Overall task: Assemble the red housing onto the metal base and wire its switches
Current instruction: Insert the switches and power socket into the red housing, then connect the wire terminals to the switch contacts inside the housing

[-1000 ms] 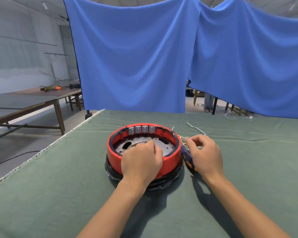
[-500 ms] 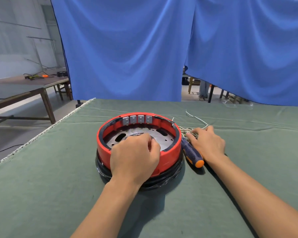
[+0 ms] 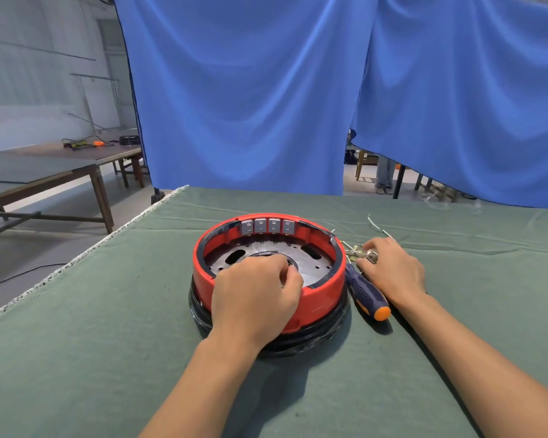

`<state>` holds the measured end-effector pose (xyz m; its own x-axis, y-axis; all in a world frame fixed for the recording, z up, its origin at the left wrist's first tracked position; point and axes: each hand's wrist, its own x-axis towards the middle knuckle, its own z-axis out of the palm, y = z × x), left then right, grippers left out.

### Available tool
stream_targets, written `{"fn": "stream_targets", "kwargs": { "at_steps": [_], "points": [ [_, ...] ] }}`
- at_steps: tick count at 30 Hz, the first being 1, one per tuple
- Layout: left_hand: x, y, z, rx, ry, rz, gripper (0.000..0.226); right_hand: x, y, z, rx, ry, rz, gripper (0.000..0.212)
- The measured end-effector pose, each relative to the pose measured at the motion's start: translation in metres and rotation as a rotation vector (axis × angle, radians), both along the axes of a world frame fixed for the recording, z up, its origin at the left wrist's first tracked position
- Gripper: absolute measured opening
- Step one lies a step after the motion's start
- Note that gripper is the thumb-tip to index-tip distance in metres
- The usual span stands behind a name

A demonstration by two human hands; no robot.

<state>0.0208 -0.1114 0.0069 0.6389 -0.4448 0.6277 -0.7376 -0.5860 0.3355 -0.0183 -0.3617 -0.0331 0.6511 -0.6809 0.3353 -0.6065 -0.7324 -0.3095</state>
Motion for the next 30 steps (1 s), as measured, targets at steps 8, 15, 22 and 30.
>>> {"fn": "stream_targets", "kwargs": {
  "at_steps": [8, 15, 22, 30],
  "points": [
    [-0.003, 0.001, 0.001, 0.002, 0.016, 0.003, 0.038, -0.003, -0.008, -0.004, 0.127, -0.134, 0.014, 0.031],
    [-0.001, -0.001, 0.001, -0.013, -0.001, 0.013, 0.036, -0.014, 0.0, 0.01, -0.139, -0.391, 0.014, 0.028],
    [-0.001, 0.0, 0.001, -0.01, 0.011, 0.002, 0.037, -0.015, 0.018, 0.023, -0.185, -0.499, 0.091, 0.029],
    [-0.001, 0.001, 0.0, -0.005, 0.023, -0.004, 0.03, -0.017, 0.008, 0.04, 0.576, -0.832, 0.061, 0.015]
  ]
}}
